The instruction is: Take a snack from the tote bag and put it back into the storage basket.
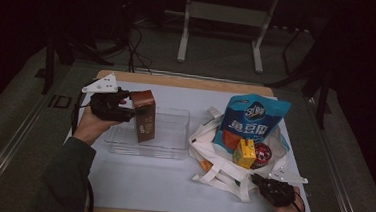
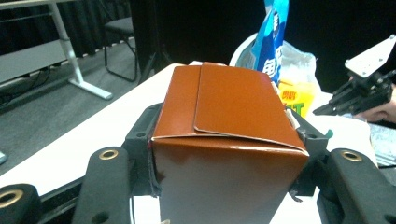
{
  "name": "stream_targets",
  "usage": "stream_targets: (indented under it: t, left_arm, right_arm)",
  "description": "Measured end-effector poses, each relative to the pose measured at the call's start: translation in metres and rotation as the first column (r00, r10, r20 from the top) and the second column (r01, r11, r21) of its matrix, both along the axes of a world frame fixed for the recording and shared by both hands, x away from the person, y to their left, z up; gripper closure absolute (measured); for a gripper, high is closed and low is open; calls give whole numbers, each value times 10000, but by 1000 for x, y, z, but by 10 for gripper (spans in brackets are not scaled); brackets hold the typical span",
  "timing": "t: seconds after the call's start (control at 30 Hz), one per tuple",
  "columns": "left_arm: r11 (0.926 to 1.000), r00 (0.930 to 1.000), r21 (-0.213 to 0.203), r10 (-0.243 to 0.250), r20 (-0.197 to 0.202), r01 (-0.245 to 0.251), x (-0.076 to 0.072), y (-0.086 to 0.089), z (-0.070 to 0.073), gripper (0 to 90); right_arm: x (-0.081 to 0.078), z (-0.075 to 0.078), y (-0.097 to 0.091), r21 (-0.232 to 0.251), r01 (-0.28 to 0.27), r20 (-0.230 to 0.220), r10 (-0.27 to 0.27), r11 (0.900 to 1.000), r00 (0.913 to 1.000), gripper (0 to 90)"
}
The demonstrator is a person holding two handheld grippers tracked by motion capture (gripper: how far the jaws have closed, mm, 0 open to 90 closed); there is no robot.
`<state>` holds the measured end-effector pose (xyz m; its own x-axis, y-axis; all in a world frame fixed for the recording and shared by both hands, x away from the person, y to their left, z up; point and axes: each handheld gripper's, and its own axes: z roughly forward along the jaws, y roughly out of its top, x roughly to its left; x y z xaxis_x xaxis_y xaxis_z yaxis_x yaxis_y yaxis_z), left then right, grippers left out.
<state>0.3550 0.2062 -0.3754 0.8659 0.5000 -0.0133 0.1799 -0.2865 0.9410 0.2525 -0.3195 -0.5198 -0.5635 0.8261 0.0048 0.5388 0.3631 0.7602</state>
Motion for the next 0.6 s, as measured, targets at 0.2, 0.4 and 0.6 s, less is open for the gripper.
stream_targets:
  t: [0.2,0.4,0.6]
  left_arm:
    - [9984,9999,555,95,-62,-91,-1,8,-2,423]
    - [9921,9997,1255,79,-246,-48,-1,13,-4,423]
    - [9874,9978,1569,-108,-661,211,4,13,-9,421]
  right_arm:
    - [0,0,0,0,-1,-2,1,10000,10000,858]
    - [0,0,0,-10,10,-2,-10,10000,10000,858]
    - [0,0,0,-4,11,1,-11,10000,10000,859]
